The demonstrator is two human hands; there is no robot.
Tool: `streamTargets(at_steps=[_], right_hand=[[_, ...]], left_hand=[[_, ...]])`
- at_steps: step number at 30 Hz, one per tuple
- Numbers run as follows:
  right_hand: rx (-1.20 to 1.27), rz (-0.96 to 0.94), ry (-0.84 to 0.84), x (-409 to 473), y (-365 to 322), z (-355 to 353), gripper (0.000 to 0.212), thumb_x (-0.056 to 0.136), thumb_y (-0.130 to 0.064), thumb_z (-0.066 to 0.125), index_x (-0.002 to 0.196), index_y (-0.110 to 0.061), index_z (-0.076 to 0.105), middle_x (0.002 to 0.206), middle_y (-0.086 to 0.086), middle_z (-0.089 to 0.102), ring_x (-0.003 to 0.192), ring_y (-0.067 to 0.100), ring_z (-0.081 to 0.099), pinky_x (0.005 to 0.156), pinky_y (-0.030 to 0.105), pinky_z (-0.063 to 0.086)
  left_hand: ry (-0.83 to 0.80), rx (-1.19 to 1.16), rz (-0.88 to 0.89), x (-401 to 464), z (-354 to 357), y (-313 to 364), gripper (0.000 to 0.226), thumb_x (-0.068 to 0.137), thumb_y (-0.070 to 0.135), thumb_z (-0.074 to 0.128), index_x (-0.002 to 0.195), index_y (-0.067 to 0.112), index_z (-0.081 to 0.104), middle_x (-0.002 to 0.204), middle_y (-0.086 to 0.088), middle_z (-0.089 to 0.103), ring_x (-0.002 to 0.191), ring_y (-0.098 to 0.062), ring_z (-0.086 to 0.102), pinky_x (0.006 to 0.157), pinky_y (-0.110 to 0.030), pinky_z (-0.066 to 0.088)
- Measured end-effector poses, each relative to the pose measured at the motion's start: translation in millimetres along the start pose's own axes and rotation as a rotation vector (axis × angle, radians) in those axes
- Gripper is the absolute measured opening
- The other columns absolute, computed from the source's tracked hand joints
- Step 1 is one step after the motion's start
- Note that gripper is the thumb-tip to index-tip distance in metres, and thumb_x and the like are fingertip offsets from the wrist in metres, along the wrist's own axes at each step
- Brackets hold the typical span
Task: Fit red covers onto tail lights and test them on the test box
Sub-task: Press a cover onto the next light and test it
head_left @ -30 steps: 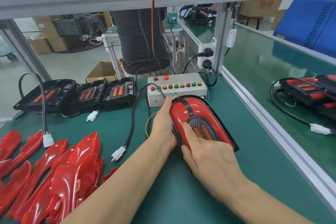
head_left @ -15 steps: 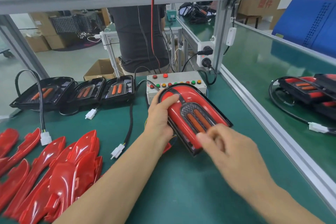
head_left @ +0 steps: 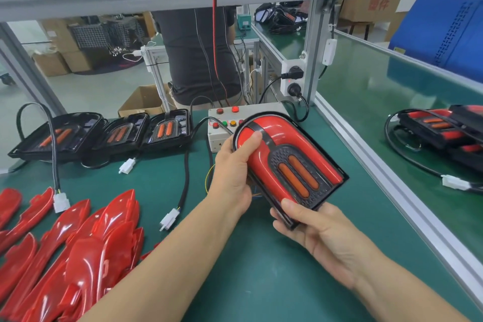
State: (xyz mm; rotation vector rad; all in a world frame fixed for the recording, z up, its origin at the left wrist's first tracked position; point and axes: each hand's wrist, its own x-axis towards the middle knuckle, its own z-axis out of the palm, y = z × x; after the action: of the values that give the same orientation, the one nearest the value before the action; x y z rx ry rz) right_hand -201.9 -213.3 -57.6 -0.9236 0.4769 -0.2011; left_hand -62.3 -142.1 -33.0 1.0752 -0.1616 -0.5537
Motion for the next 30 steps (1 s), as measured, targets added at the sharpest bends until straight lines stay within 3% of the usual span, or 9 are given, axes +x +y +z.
streamTargets(at_steps=[4,9,13,17,21,24,27,30], right_hand=[[-0.054,-0.011,-0.061,0,-3,-3,0.049,0.06,-0.015,0.078,0.108,-0.005,0.071,0.11,0.012,0.073,0.098,0.023,0.068,0.079,0.03,0.059],[-0.068,0.005,-0.056,2,-5,-5,0.036,0.065,-0.011,0.076,0.1,-0.005,0.074,0.104,0.014,0.073,0.09,0.024,0.07,0.077,0.03,0.06],[-0.074,0.05,-0.098,-1,-2,-6,0.034,0.063,-0.015,0.078,0.097,-0.008,0.076,0.105,0.014,0.072,0.093,0.024,0.069,0.08,0.033,0.059],[-0.099,0.05,-0.094,-3,-2,-7,0.034,0.062,-0.014,0.079,0.095,-0.01,0.077,0.109,0.016,0.072,0.093,0.024,0.069,0.077,0.032,0.06],[-0.14,0.074,-0.13,-4,-8,-8,0.04,0.06,-0.007,0.086,0.099,-0.009,0.076,0.113,0.017,0.07,0.096,0.024,0.068,0.076,0.03,0.059],[-0.146,0.092,-0.155,-6,-6,-6,0.041,0.062,-0.011,0.087,0.101,-0.01,0.075,0.114,0.015,0.07,0.098,0.024,0.067,0.076,0.029,0.058],[-0.139,0.054,-0.096,-5,-3,-4,0.039,0.059,-0.018,0.081,0.096,-0.009,0.077,0.107,0.014,0.072,0.09,0.022,0.069,0.073,0.029,0.059],[-0.134,0.036,-0.074,-4,-3,-4,0.035,0.059,-0.018,0.08,0.093,-0.01,0.077,0.103,0.013,0.073,0.086,0.022,0.07,0.071,0.028,0.06]], left_hand=[[-0.022,-0.043,-0.032,0,-6,7,0.02,0.084,0.015,0.067,0.104,0.014,0.064,0.087,-0.005,0.074,0.068,-0.015,0.07,0.057,-0.028,0.056],[-0.078,-0.04,-0.079,-6,-7,9,0.043,0.086,0.023,0.063,0.125,0.007,0.058,0.11,-0.012,0.07,0.092,-0.023,0.069,0.073,-0.036,0.059],[-0.019,-0.046,-0.126,-3,-11,9,0.038,0.086,0.017,0.062,0.121,0.003,0.06,0.097,-0.01,0.072,0.077,-0.021,0.068,0.067,-0.034,0.058],[-0.021,-0.025,-0.169,-1,-13,10,0.017,0.084,0.028,0.061,0.092,0.014,0.067,0.076,-0.003,0.072,0.062,-0.019,0.068,0.065,-0.034,0.054],[0.074,-0.029,-0.181,4,-13,16,0.013,0.088,0.026,0.061,0.087,0.014,0.066,0.071,-0.003,0.072,0.056,-0.016,0.068,0.058,-0.031,0.052],[0.109,0.028,-0.166,3,-14,14,0.015,0.09,0.025,0.06,0.089,0.012,0.067,0.071,-0.004,0.072,0.057,-0.018,0.068,0.061,-0.036,0.057],[0.047,0.102,-0.078,0,-15,7,0.028,0.093,0.033,0.056,0.105,0.009,0.066,0.081,-0.006,0.073,0.068,-0.018,0.068,0.071,-0.038,0.058],[-0.036,0.131,-0.004,-3,-17,6,0.031,0.093,0.033,0.055,0.111,0.01,0.064,0.089,-0.006,0.073,0.072,-0.015,0.068,0.067,-0.033,0.058]])
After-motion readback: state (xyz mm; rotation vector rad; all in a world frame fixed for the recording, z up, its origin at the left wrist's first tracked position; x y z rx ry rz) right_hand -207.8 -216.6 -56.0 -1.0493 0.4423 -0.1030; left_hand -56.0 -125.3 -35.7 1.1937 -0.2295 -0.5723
